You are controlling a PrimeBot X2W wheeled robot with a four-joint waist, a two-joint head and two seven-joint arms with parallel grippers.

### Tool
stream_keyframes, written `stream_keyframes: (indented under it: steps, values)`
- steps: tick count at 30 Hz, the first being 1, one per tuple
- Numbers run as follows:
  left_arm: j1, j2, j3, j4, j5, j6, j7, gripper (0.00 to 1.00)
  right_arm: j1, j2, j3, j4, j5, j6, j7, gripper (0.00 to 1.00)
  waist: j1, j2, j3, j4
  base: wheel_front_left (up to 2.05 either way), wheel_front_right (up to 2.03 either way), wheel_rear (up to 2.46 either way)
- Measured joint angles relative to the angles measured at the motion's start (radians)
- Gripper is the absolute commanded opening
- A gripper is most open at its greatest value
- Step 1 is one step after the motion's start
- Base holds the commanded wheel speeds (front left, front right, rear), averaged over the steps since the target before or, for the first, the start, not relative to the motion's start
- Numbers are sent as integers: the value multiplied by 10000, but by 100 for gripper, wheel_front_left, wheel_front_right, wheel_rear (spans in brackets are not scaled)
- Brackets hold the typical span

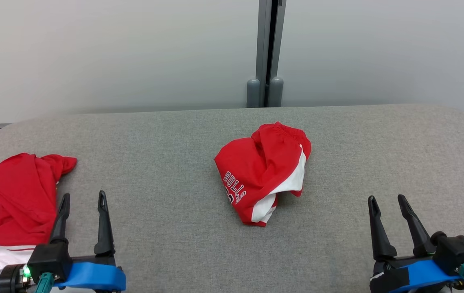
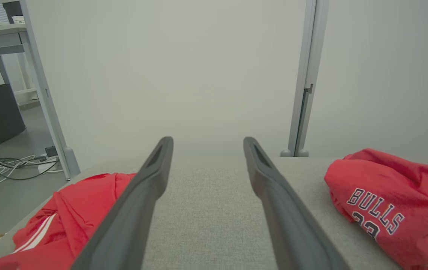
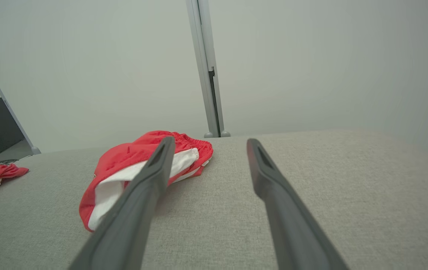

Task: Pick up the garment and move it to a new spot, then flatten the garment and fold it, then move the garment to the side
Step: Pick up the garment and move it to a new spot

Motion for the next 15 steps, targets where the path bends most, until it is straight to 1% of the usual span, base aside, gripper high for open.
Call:
stream_keyframes:
  steps: [5,8,15]
  values:
    - [321,-56,167,155,251,-90,0,100,142,0,-146,190,-79,0,2,100,1,0,-122,-49,0,0,0]
    - [471,-173,211,194,337,-59,0,100,251,0,-209,330,-144,0,0,100,0,2,-183,-79,0,0,0]
    - [472,-192,428,337,414,-196,0,100,362,0,-251,702,-190,0,0,100,1,2,-247,-139,0,0,0]
